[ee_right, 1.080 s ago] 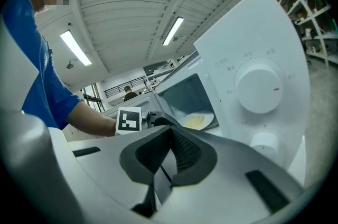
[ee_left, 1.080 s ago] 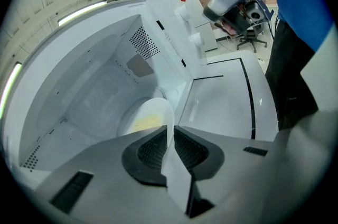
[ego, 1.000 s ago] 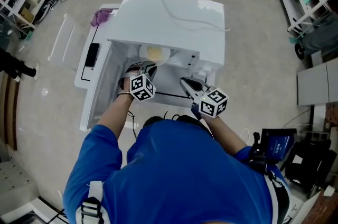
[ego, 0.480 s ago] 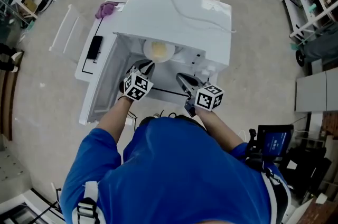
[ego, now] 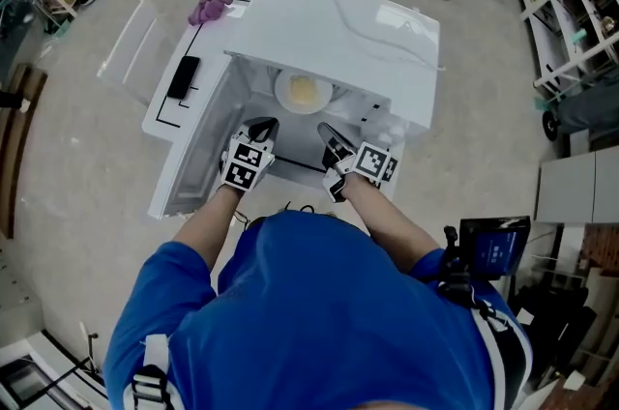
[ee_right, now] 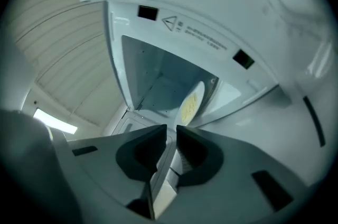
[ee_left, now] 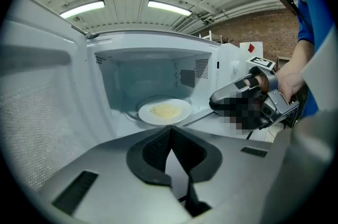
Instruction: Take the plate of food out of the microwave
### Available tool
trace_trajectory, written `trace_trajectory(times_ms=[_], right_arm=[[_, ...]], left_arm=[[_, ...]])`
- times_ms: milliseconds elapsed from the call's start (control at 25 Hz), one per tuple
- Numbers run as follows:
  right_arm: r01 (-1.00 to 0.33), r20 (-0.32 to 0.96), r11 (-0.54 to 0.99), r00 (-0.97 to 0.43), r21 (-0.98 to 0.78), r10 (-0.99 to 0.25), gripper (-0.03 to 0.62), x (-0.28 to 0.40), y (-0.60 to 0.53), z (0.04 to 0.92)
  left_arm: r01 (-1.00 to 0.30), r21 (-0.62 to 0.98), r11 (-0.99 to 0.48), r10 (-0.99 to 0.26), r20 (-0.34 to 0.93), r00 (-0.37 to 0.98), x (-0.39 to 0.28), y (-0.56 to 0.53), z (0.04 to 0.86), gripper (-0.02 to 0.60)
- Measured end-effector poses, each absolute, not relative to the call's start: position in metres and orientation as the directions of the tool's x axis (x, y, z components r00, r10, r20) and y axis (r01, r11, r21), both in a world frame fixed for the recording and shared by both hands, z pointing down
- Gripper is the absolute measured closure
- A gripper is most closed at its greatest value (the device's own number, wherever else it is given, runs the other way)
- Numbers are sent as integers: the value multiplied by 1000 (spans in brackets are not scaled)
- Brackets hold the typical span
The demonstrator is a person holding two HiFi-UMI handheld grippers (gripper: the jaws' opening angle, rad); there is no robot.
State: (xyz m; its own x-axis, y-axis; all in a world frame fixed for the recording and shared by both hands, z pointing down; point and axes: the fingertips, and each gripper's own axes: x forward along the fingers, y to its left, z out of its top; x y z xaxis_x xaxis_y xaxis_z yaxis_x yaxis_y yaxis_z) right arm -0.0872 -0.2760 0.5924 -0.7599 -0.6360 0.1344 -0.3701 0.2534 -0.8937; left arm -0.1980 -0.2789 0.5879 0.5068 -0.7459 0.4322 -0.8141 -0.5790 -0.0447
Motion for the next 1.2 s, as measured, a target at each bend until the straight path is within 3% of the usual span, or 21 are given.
trace_trajectory(times_ms=[160,520,1040,1200], right_arm=[[-286,139,114,-730,-951,-669,504,-97,-291,612],[-191,151,-30,-665,-981,-731,488,-115,-321,632],[-152,189,-121,-605,-981,-774,490,-124,-338,642],[-155,212,-148,-594,-977,-776,538,-123,-336,643]], left_arm=[[-826,-13,-563,-752,423,506,-204,-273,590,571],[-825,-2,-565,-751,415,514,-215,-268,586,571],[-817,1,-577,-743,415,525,-225,-264,583,571],[-816,1,-579,-742,414,527,-226,-262,580,571]])
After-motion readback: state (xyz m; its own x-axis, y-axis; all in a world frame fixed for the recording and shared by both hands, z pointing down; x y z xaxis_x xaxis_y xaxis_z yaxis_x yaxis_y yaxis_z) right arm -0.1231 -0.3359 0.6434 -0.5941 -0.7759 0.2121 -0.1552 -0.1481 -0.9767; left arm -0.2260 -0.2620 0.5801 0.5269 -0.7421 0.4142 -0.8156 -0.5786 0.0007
